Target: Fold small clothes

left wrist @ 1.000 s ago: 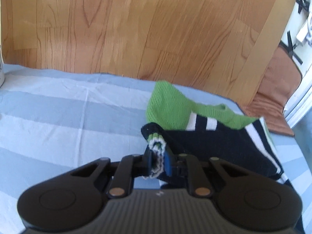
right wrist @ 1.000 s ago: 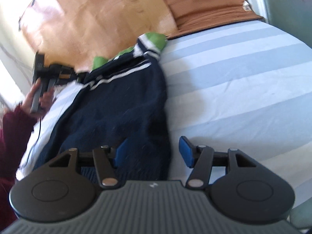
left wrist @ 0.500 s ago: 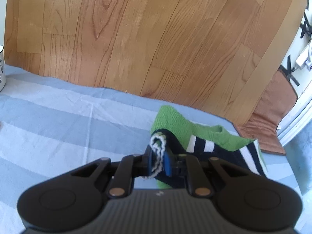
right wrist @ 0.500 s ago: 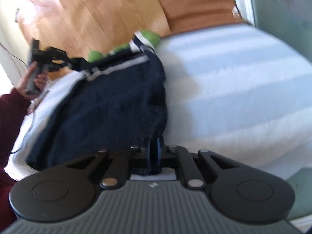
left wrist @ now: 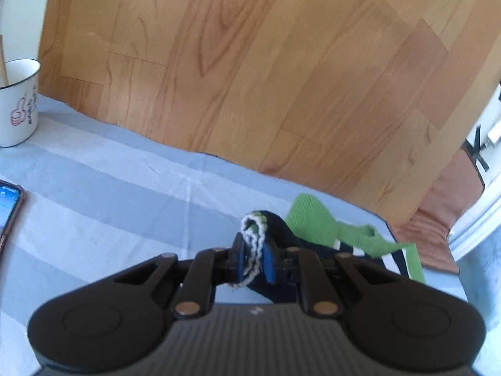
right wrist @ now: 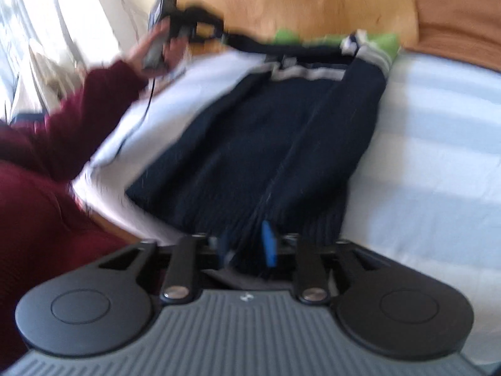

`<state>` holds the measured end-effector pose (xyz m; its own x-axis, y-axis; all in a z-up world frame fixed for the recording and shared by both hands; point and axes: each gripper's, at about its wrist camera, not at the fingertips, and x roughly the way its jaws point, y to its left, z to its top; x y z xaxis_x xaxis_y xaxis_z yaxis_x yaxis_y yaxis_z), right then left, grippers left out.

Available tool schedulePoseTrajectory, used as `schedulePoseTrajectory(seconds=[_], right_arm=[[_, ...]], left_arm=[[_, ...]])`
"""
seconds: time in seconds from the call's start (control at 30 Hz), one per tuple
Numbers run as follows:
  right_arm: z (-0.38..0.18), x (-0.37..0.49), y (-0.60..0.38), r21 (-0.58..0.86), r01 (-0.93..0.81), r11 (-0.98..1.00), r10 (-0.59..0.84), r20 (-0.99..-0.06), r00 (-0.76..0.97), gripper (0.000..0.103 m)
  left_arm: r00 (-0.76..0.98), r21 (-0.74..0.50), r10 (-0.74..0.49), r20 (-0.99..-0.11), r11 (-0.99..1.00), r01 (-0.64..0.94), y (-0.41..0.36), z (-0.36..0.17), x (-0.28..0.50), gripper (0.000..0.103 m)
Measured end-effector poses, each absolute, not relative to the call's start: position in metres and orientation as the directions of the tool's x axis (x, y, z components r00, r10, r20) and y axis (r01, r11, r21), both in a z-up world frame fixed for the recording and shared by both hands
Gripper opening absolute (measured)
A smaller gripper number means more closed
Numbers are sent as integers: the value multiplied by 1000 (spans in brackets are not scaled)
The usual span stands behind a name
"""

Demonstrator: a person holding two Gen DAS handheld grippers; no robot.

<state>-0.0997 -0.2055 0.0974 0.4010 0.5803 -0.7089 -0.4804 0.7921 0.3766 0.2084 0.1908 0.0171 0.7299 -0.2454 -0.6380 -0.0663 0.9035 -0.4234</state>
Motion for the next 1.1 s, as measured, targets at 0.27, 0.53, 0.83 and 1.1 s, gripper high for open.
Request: schedulePoseTrajectory(seconds=[0.27,0.53,0.83,1.1], right_arm=[[87,-72,-224,347,-367,863,495,-727,476,36],[64,-101,-248,445,-333,831,553,-721,417,38],[56,-102,-252,462,-420,781,616,-681,396,39],[55,-102,-253,483,-473,736,663,-653,366,49]], left_arm=[[741,-397,-205,-640,913,-90,194,27,206,17],[822,-399,-134,-554,909,-121,199,69,163,46],[646,-94,-304,-700,936,338,-67,75,229,58],[526,171,-45,-850,919,355,-191,-11,282,36]])
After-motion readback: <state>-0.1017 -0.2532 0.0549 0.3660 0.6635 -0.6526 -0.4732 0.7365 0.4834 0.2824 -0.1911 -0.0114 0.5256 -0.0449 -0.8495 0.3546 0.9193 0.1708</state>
